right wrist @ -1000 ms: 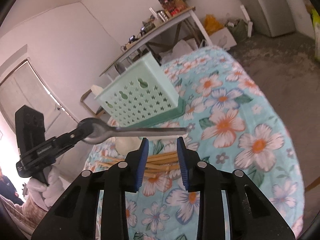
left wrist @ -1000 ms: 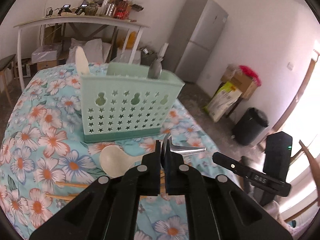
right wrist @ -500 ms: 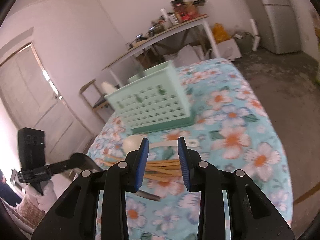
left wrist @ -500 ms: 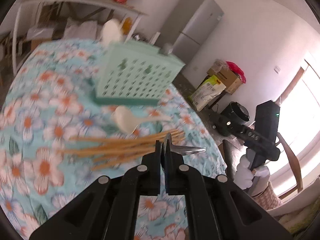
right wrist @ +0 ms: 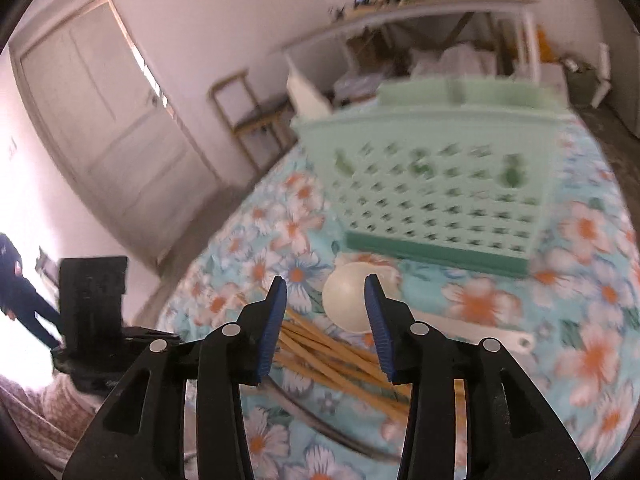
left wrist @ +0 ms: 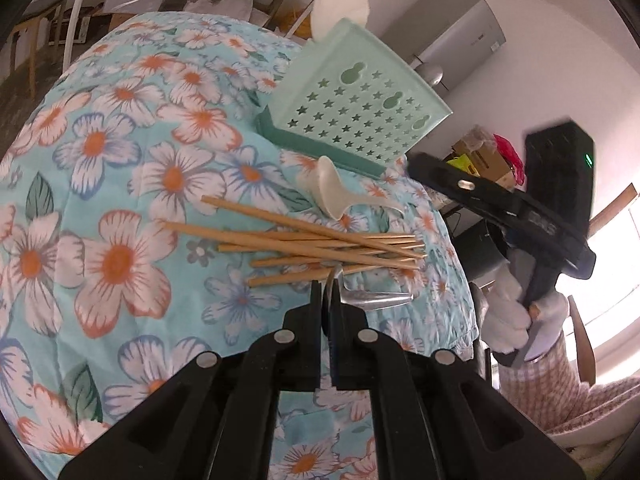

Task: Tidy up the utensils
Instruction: 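Lower the right tool onto the white plastic spoon and close on it, then lift the white plastic spoon with the right tool toward the holder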

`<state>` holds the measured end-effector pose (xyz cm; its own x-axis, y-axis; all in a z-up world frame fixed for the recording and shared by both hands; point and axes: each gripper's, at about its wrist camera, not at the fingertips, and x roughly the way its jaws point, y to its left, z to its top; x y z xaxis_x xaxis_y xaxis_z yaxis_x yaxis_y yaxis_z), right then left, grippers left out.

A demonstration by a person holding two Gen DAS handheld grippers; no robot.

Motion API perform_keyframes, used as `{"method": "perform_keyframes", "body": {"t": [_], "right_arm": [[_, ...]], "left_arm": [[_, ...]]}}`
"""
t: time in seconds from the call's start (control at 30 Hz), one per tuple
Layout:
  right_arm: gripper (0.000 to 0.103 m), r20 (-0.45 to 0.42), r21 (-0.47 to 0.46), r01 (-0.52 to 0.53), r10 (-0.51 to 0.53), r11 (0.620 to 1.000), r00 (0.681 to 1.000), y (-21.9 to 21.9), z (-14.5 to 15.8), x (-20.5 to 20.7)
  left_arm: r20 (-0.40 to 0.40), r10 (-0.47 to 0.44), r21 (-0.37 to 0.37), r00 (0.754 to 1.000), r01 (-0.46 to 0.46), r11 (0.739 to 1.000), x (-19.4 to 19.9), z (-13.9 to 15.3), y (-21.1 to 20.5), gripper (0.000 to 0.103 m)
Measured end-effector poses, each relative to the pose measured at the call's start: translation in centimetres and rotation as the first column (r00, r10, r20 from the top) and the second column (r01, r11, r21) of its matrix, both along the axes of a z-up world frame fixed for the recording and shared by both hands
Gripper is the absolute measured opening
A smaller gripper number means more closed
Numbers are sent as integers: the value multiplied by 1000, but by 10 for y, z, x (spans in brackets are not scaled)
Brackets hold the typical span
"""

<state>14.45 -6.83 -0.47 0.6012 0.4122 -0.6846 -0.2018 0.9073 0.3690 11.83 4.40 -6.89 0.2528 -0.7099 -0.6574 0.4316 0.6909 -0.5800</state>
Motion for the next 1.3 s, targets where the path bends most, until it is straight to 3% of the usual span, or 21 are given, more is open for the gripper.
{"method": "perform_keyframes", "body": {"t": [0.17,0.37,0.53,0.77,1.0,1.3], "right_arm": [[40,-83,-133,-67,56,989,995,34,-24,34],[40,-155,-328,-91,41,940,987,60,-60,58],[27,-131,-413,-66,12,908,991,62,-64,56],[5,-72,-377,-28,1,926,997,54,-47,47],[3,69,-245,82,-66,966,995,10,13,20],[3,234,-50,231,-213,972,948,-56,81,-26]], "left_arm": [[-10,7,-5,1000,-7,1000,1,-6,1,2],[-19,17,-15,1000,-17,1000,2,-11,4,2],[-21,27,-20,999,-27,999,2,-12,6,2],[-17,39,-21,999,-40,999,1,-11,7,2],[43,64,-35,997,-62,997,-3,3,13,2],[175,95,-84,980,-82,993,-9,48,24,2]]}}
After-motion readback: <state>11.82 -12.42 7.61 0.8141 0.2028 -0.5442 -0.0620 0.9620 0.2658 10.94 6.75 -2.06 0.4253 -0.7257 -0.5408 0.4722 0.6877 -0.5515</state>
